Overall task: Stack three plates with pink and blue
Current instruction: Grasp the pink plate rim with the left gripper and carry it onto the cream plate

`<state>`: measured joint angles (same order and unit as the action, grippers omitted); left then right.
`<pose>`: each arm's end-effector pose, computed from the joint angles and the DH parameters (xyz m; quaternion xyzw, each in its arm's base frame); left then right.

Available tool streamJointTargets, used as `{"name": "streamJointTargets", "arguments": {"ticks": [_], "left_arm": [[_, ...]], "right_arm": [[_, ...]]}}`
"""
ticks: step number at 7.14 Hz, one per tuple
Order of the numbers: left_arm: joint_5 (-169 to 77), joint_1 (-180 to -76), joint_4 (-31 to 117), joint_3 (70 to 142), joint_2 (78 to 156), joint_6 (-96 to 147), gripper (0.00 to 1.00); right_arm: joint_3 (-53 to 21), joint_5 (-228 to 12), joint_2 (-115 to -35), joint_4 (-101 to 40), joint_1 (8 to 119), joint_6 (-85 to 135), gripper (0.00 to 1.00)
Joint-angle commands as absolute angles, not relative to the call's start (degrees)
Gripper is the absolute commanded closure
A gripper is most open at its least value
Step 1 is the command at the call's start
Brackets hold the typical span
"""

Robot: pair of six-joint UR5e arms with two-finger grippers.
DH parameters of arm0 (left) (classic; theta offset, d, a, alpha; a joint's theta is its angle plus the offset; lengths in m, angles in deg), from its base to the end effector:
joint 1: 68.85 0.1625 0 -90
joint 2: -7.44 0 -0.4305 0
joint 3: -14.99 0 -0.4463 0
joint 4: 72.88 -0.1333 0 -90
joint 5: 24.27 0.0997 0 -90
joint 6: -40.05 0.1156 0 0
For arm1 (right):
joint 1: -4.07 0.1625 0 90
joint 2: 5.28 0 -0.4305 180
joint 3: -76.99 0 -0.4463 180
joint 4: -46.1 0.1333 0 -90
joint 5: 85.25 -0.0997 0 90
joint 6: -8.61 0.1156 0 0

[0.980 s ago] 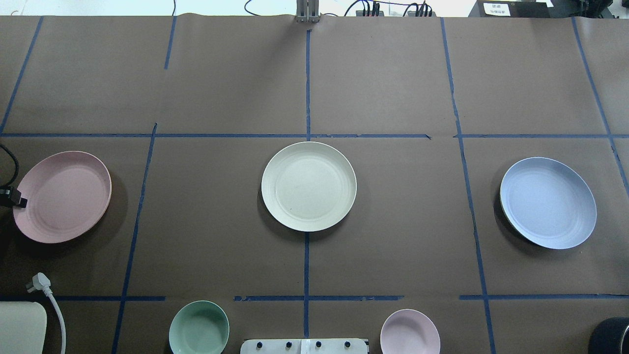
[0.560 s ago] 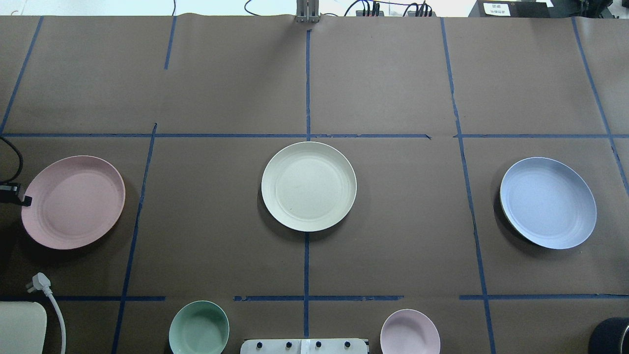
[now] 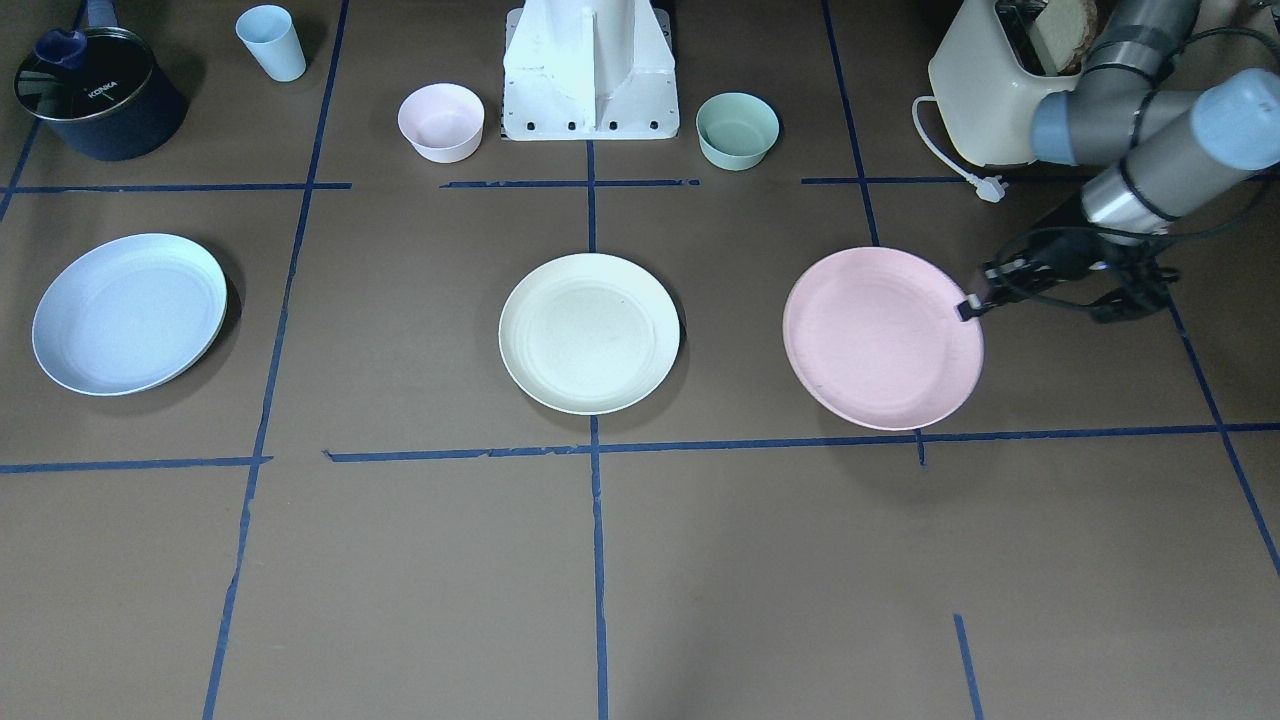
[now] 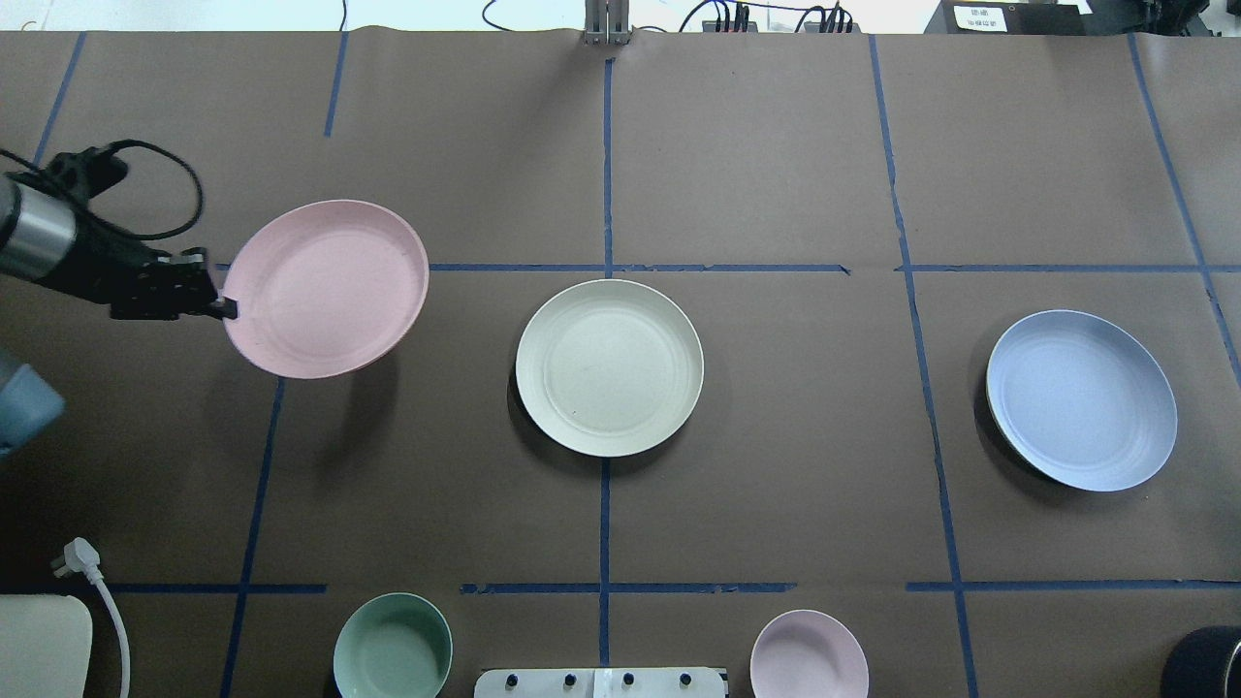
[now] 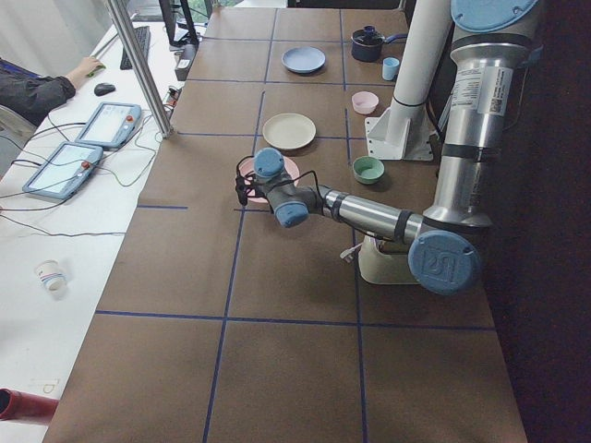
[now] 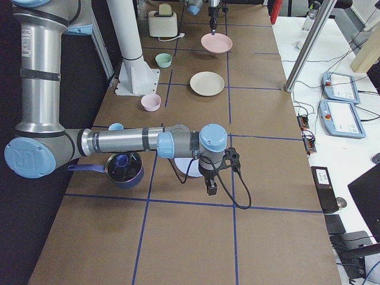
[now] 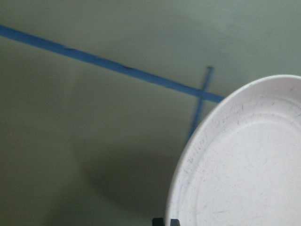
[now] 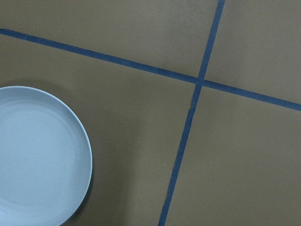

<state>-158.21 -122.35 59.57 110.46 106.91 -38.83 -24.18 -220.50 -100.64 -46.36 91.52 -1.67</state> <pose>0.3296 -0.5347 0.4329 -0.0394 0.5517 -0.1266 0.8234 0.0285 -0.5099 0.6214 0.0528 -0.3818 -0.1143 0.9156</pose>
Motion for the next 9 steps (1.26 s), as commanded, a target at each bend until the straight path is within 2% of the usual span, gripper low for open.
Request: {"name": "streamJointTargets", "arguments": {"ticks": [1, 3, 5, 6, 7, 8, 9], "left_arm": [[-148.0, -112.8, 49.4, 112.6, 117.5, -45.0, 1.0], [-141.0, -104.7, 35.7, 113.6, 127.1, -45.3, 1.0], [-139.9, -101.4, 35.1, 112.3, 129.2, -45.4, 1.0], [-138.3, -100.2, 35.1, 111.4, 129.5, -45.2, 0.94], [-137.8, -100.1, 35.1, 111.2, 129.4, -45.3, 0.79], [-137.7, -100.1, 35.1, 111.2, 129.3, -45.4, 0.17], [-137.7, -100.4, 35.0, 111.8, 129.1, -45.2, 0.0]], "right_arm": [[-24.2, -220.4, -100.6, -46.4, 91.5, -1.7, 0.0], [-24.3, -220.4, -100.6, -46.4, 91.5, -1.6, 0.0], [-24.3, -220.4, -100.6, -46.4, 91.4, -1.6, 0.0], [-24.3, -220.5, -100.6, -46.4, 91.5, -1.6, 0.0], [-24.3, -220.5, -100.6, -46.4, 91.4, -1.6, 0.0], [-24.3, -220.5, -100.6, -46.4, 91.4, -1.6, 0.0], [-24.4, -220.5, -100.6, -46.4, 91.5, -1.6, 0.0]]}}
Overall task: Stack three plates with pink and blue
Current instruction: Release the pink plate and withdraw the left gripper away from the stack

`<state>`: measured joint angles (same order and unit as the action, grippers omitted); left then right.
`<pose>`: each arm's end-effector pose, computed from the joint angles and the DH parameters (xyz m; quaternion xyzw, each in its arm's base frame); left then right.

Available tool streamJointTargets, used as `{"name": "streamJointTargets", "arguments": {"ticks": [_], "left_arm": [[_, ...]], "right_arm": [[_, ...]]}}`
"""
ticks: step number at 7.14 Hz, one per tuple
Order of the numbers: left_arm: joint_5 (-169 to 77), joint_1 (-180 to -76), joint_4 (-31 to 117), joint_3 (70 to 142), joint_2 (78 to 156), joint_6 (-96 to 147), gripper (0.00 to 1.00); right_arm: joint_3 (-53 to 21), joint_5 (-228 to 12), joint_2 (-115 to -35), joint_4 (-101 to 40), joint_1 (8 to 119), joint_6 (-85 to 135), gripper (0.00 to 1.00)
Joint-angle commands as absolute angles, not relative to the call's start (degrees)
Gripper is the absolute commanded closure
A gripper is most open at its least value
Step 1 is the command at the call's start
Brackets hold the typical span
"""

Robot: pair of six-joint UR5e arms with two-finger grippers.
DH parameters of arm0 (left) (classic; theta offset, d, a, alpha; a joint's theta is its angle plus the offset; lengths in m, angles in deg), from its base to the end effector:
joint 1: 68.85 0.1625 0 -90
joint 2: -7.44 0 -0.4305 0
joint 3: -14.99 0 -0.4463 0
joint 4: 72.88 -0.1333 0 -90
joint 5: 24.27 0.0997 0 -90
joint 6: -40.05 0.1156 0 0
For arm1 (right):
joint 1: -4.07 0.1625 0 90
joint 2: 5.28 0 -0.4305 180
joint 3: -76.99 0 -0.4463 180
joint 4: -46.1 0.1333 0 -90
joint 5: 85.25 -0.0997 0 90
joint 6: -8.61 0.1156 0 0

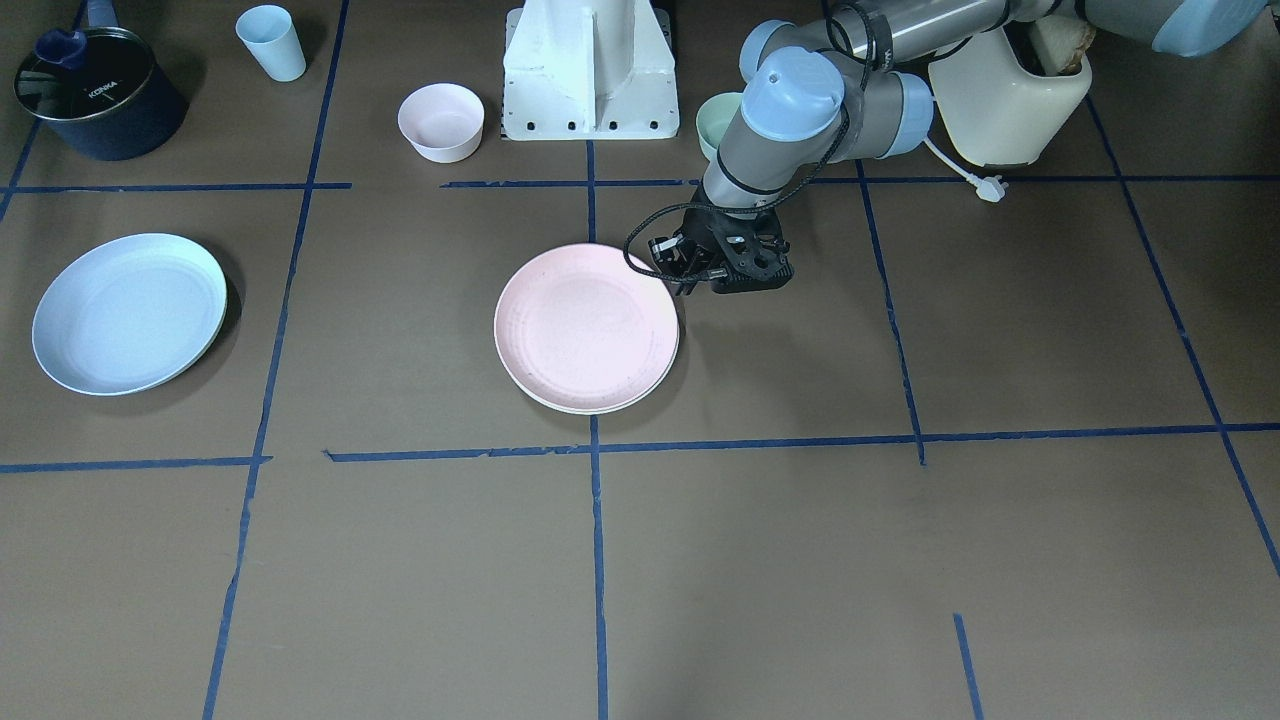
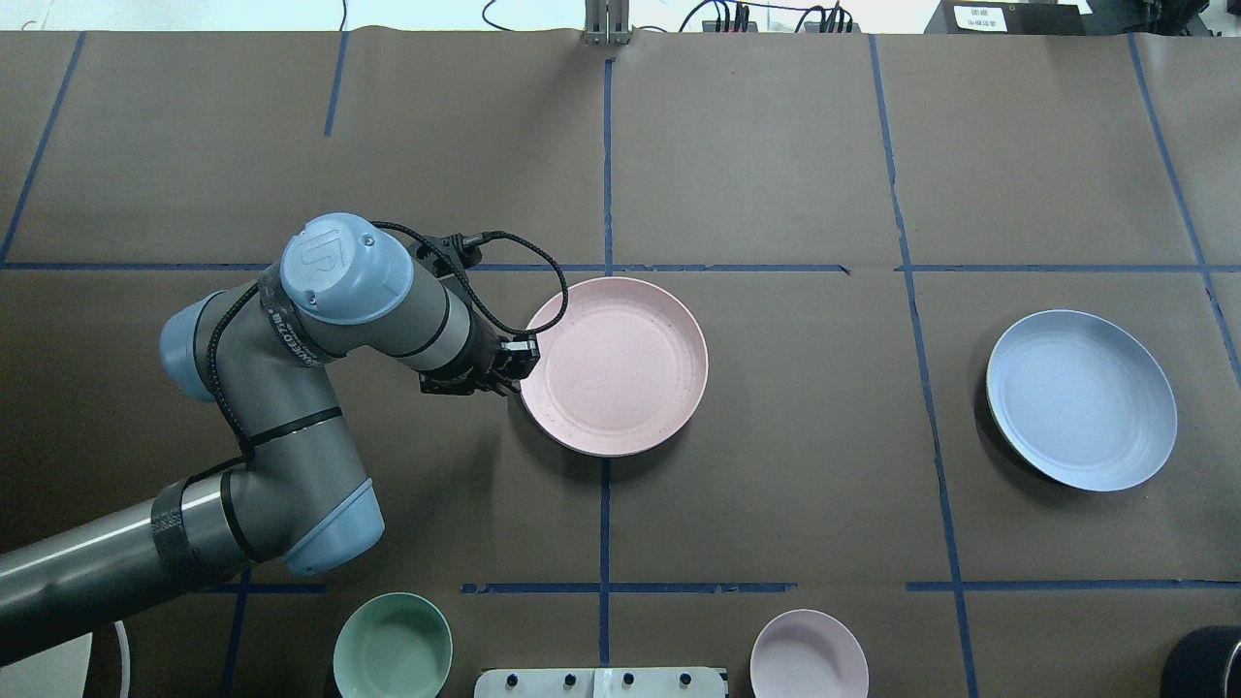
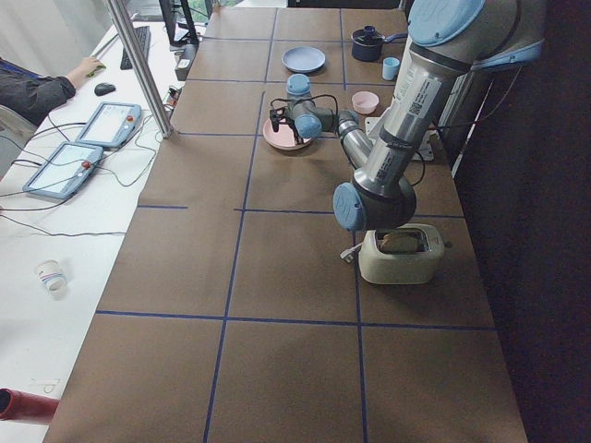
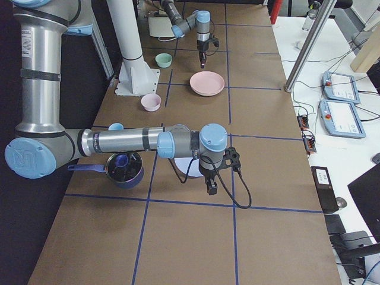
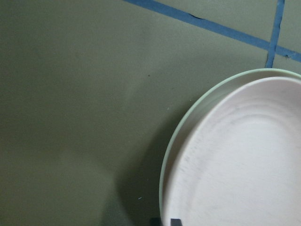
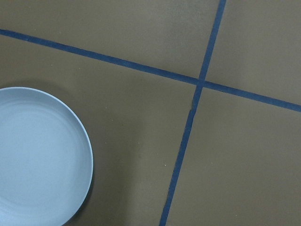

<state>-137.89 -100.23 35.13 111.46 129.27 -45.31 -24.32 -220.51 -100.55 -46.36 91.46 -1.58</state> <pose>0.5700 -0.4495 0.2274 -0.0288 0.4950 -0.1056 0.8620 0.0280 -0.5107 0.6192 0.0542 -0.3818 -0.1148 0.9155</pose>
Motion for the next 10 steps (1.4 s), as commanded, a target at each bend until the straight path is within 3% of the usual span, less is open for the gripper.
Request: {"name": "streamJointTargets", "arguments": {"ticks": [1, 3, 5, 6, 7, 8, 10], "left_arm": [[-139.5, -103.6, 32.3, 113.0, 127.6, -42.9, 0.0], [-144.9, -111.6, 20.1, 122.9, 120.8, -22.6, 0.0], [-145.2, -120.5, 9.6, 135.2, 106.3, 1.9, 0.0], [-148.4, -128.2, 9.3, 136.1, 100.2, 12.6, 0.0], [-153.3, -138.0, 9.3, 135.1, 93.9, 27.6, 0.0], [-157.6, -147.7, 9.9, 129.4, 89.6, 38.2, 0.0], [-160.8, -159.9, 10.3, 119.8, 87.8, 50.0, 0.0]], "right_arm": [[-24.6, -220.5, -100.6, -46.4, 91.4, -1.5, 0.0], [-24.5, -220.4, -100.6, -46.4, 91.5, -1.5, 0.0], [-24.4, -220.4, -100.6, -46.4, 91.5, -1.6, 0.0], [-24.2, -220.4, -100.6, -46.4, 91.4, -1.7, 0.0], [-24.2, -220.4, -100.6, -46.4, 91.4, -1.5, 0.0], [-24.2, -220.4, -100.6, -46.5, 91.4, -1.5, 0.0], [-24.4, -220.5, -100.6, -46.4, 91.1, 3.0, 0.0]]}}
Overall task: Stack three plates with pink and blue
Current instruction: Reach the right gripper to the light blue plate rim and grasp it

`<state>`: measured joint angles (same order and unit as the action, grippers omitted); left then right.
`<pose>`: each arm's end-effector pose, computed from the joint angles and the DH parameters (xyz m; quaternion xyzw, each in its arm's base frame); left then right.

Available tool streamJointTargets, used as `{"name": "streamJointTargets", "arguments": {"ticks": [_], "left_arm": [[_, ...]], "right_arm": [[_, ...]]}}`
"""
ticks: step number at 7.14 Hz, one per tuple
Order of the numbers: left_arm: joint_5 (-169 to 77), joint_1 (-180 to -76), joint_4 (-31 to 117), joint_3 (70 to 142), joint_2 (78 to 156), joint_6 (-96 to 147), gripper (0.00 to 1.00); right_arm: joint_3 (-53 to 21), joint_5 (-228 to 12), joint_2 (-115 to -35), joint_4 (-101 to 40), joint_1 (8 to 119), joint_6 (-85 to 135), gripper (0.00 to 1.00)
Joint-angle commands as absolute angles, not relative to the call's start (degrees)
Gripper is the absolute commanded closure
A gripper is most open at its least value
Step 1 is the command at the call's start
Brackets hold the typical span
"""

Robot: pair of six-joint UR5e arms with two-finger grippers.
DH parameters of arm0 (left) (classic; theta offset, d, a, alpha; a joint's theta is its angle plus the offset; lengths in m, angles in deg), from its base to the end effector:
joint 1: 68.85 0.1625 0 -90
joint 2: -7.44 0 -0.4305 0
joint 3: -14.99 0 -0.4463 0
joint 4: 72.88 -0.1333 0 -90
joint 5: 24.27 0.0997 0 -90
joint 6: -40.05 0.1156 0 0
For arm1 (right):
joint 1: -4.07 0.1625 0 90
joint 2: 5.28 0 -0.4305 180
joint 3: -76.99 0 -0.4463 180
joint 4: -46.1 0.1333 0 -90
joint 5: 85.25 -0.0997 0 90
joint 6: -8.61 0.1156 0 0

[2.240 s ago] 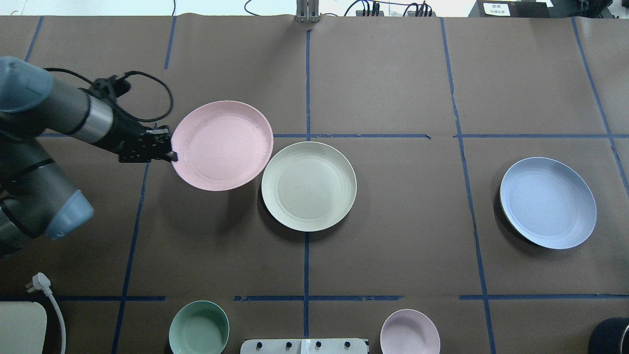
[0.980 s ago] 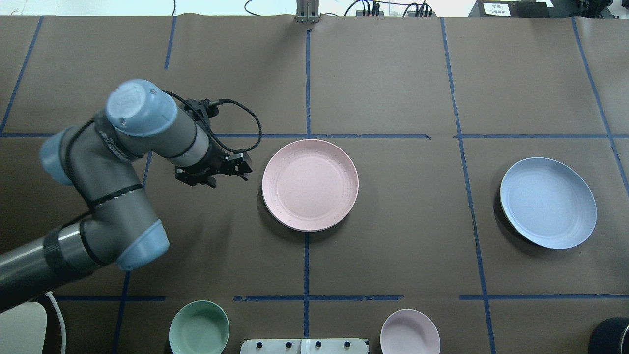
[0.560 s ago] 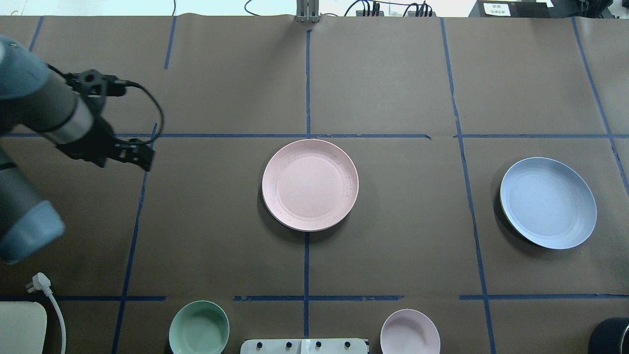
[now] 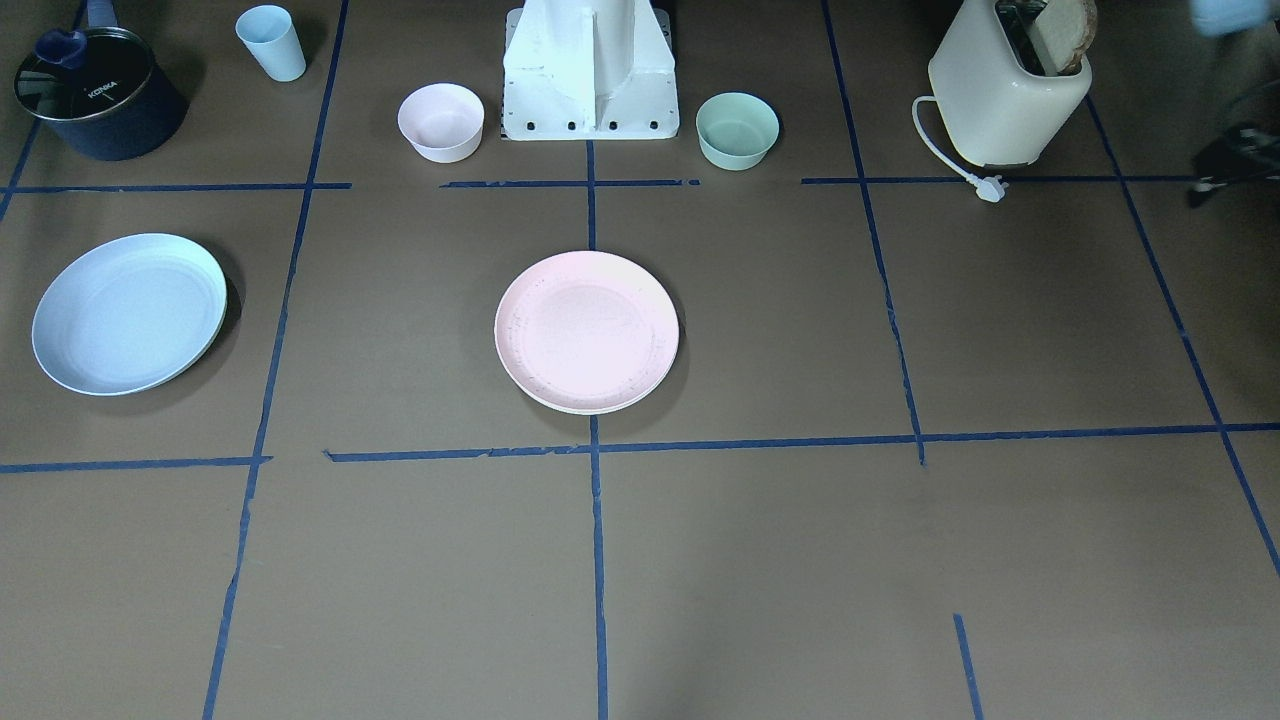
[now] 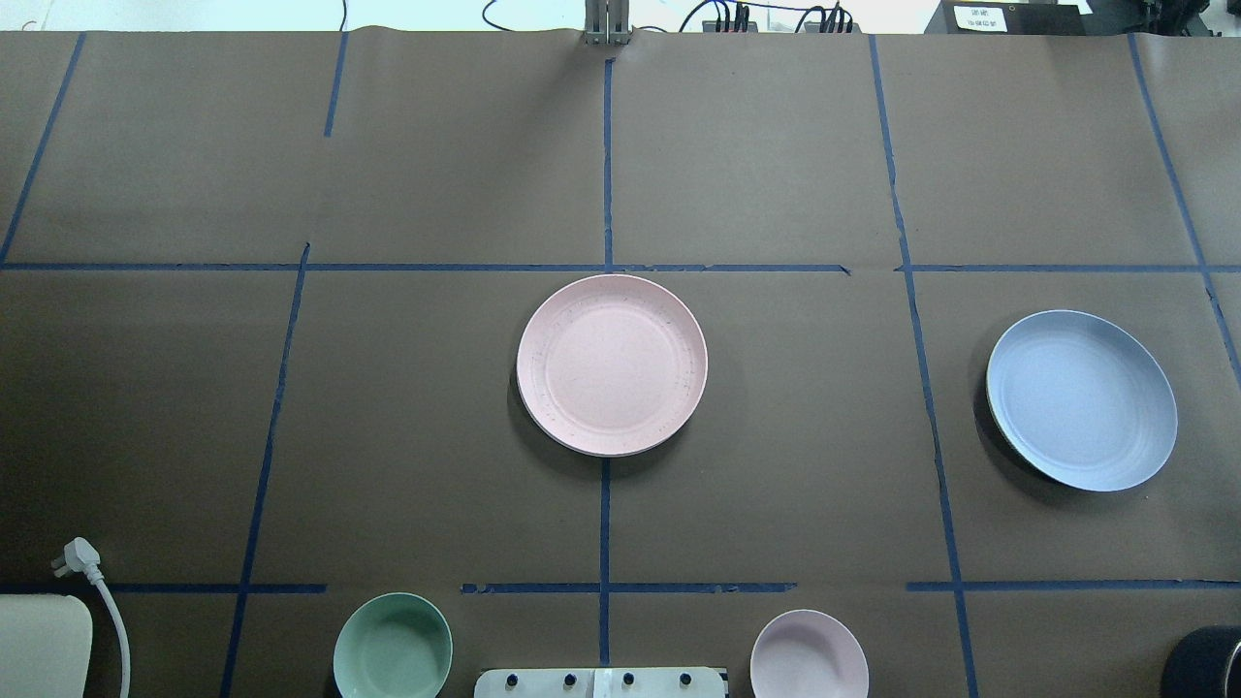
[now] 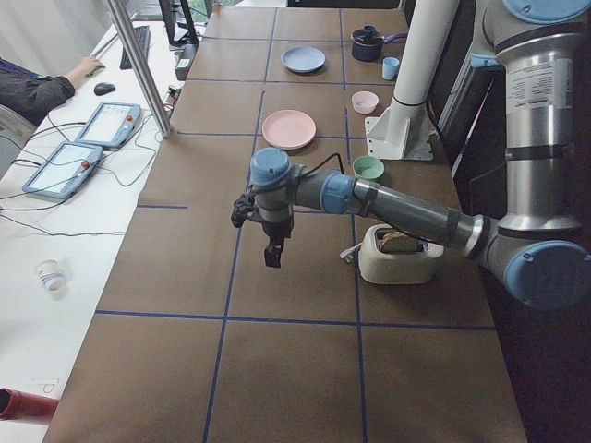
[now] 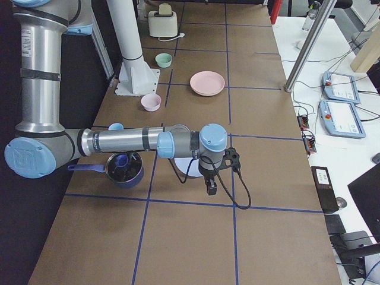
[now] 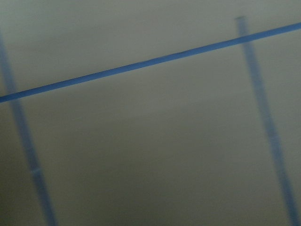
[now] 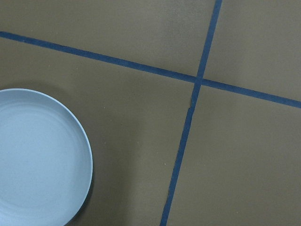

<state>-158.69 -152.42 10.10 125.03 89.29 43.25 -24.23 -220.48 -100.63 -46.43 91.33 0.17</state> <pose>0.0019 -0.4849 0.5705 0.0287 0.3786 0.0936 0.9204 0.0269 -0.5100 0.6209 0.0460 -0.3826 -0.1010 0.9172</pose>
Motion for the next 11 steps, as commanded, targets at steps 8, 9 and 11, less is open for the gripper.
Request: {"name": "streamJointTargets", "arguments": {"ticks": [8, 9, 11], "left_arm": [[-160.8, -160.7, 10.3, 120.0, 86.2, 49.7, 0.0], [-160.8, -160.7, 10.3, 120.1, 86.2, 49.7, 0.0], [-160.8, -160.7, 10.3, 120.6, 86.2, 49.6, 0.0]], "right_arm": [[-11.7, -213.1, -108.3, 6.7, 63.6, 52.7, 0.07], [-11.0, -212.6, -108.3, 6.9, 63.2, 52.7, 0.41], [-10.5, -212.7, -108.3, 6.9, 63.2, 52.7, 0.87]]}}
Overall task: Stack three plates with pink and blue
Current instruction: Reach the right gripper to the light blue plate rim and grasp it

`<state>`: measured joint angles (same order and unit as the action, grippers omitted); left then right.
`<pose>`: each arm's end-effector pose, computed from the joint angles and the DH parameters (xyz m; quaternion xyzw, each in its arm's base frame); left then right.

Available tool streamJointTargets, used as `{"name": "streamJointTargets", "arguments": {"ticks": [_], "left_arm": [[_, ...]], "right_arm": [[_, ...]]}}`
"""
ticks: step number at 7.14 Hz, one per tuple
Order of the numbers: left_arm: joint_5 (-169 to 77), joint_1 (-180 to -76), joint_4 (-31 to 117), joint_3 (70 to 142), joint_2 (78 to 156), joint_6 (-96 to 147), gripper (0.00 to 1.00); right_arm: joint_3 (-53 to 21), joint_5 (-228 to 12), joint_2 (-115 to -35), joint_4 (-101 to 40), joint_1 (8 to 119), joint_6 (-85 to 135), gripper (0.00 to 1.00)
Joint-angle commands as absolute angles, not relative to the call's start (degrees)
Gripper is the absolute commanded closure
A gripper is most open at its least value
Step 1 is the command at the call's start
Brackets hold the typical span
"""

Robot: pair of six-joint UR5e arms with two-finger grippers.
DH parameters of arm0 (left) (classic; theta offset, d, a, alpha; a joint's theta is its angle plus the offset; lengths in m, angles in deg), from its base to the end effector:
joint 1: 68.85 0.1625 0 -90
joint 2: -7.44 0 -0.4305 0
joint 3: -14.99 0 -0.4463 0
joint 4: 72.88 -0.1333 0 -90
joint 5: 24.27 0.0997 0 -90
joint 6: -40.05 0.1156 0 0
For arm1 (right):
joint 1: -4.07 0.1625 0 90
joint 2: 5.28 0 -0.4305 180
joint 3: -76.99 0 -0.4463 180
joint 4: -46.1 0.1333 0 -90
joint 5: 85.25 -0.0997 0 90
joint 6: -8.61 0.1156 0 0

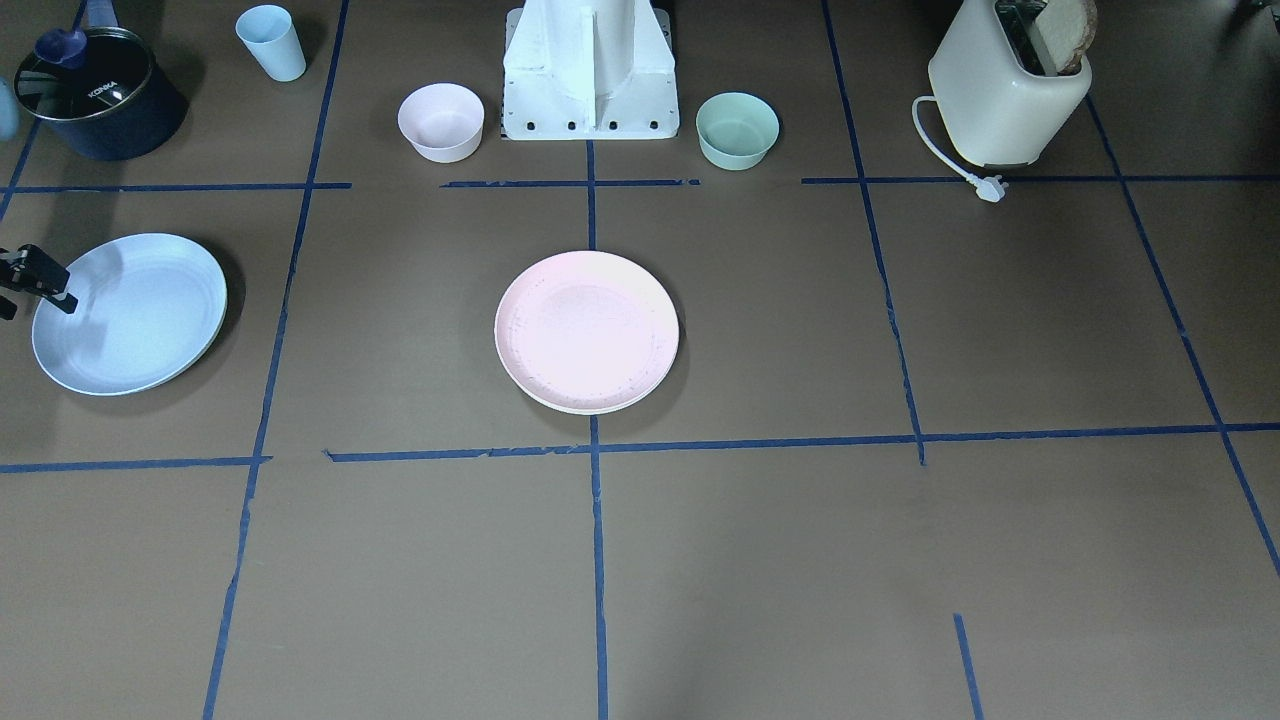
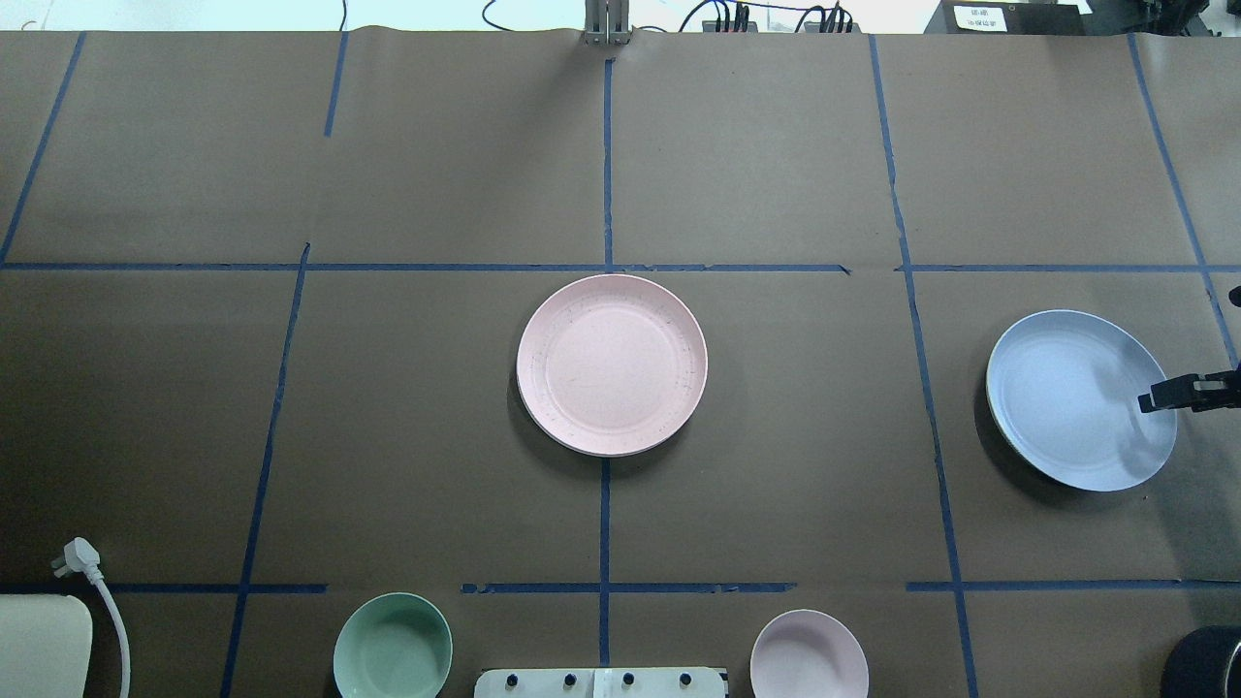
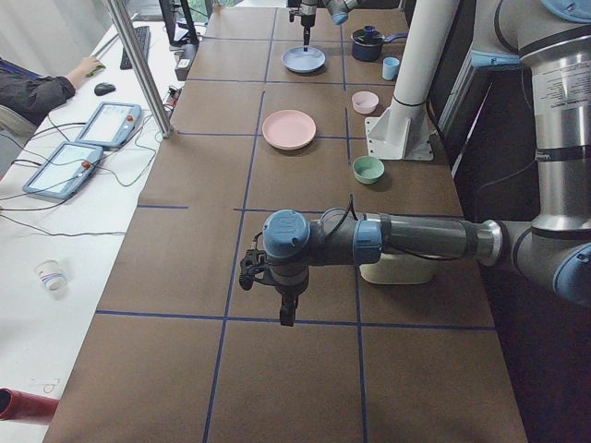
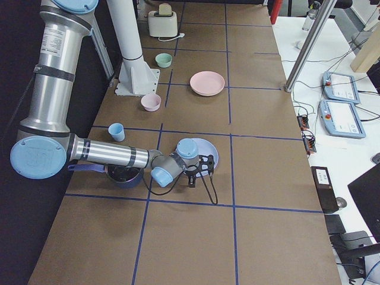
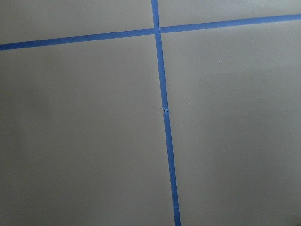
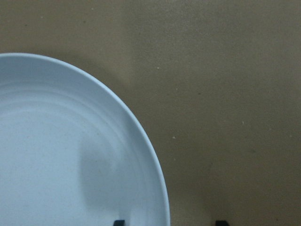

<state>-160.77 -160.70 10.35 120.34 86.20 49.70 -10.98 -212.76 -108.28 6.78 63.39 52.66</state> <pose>-0.0642 -0.4553 0.6369 0.0183 0.3948 0.0533 0.9170 -0.1850 -0.4352 0.7141 0.0446 -0.4192 0.0072 0.9068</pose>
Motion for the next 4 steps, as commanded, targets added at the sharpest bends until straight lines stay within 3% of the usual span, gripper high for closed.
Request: {"name": "streamJointTargets", "arguments": {"ticks": [1, 4], "left_arm": [[-160.8, -160.7, 10.3, 120.7, 86.2, 49.6, 0.0], [-160.8, -160.7, 10.3, 120.9, 86.2, 49.6, 0.0]], "right_arm": [[-10.5, -212.9, -108.2, 7.2, 63.2, 52.9, 1.0], [-13.0, -218.7, -107.6, 7.3, 63.5, 56.8, 1.0]]}}
